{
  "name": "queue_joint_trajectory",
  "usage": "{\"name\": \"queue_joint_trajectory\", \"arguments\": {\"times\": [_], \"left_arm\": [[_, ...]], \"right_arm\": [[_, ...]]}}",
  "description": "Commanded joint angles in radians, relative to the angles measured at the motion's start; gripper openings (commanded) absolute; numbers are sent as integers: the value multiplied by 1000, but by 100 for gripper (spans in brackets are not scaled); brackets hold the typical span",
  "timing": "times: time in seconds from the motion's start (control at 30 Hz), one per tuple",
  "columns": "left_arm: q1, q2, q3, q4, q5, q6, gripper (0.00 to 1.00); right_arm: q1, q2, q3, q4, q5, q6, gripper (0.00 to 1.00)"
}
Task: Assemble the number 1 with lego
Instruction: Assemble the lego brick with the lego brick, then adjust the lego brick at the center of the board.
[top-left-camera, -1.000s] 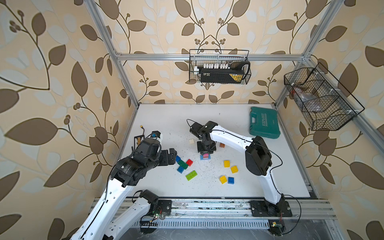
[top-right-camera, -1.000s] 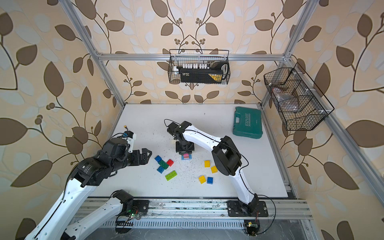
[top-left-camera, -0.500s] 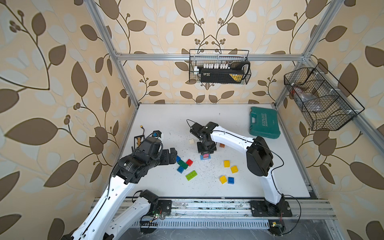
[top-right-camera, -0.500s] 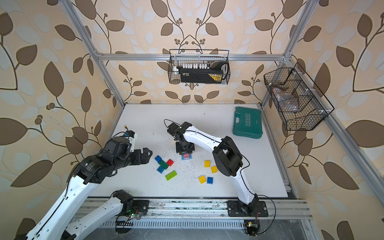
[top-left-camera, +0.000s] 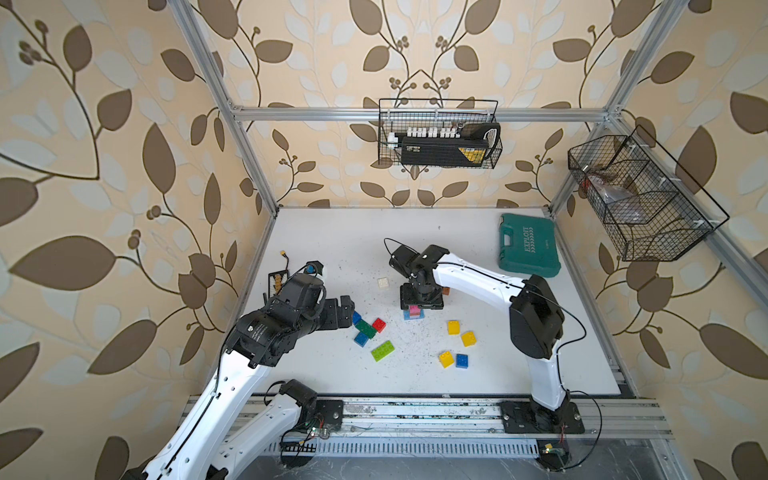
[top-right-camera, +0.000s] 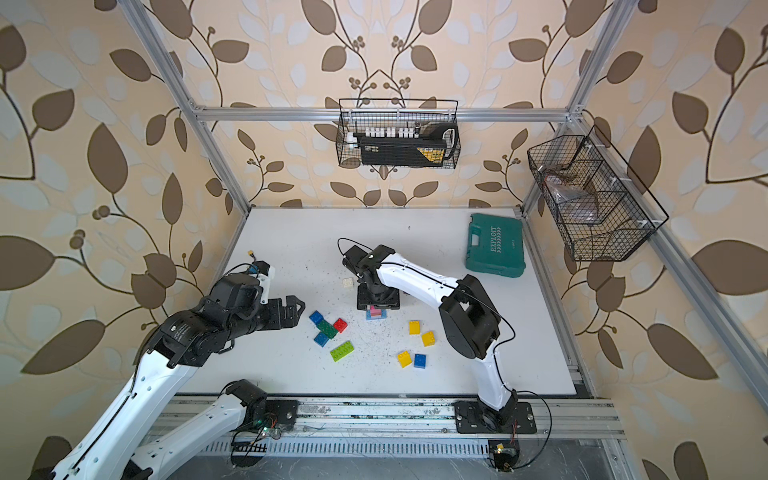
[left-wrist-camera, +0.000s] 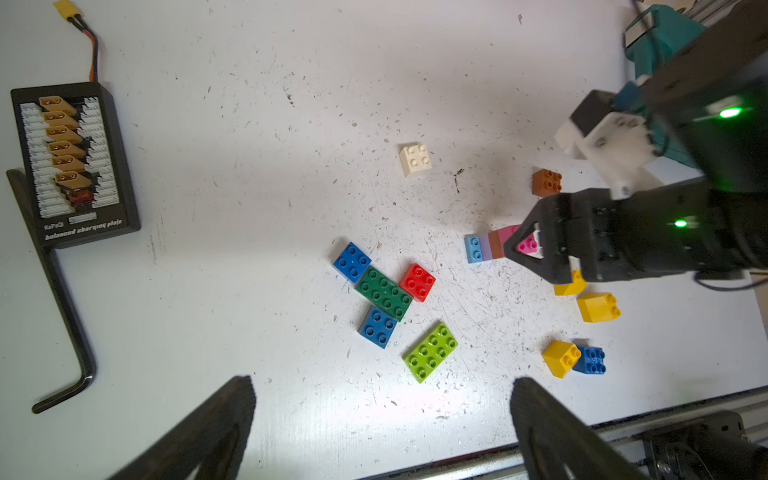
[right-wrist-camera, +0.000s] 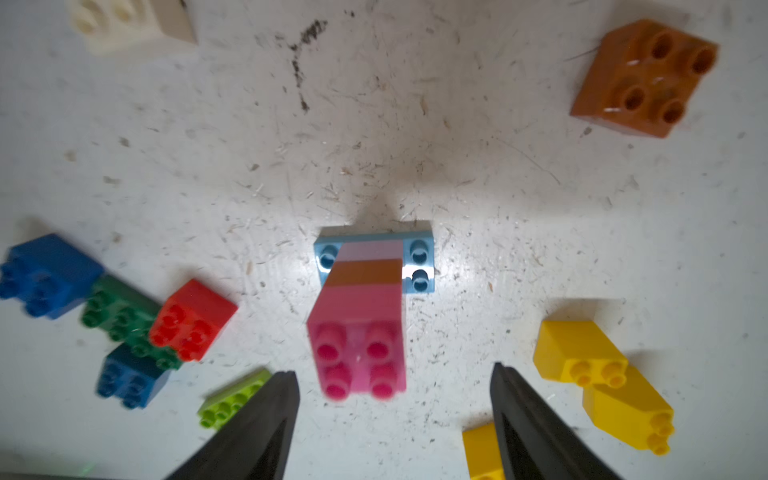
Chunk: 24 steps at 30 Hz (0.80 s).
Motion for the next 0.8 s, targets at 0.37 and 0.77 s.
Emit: {"name": "queue_joint_trajectory", "arguments": {"times": [0.37,0.77], "left_arm": [[-2,6,0,9,10,1,99],[-1,43,2,-2,-30,-17,99]], "right_arm": [[1,-562,-610,186,-29,-102,73],[128,-588,-772,241,-40,-210,69]]}}
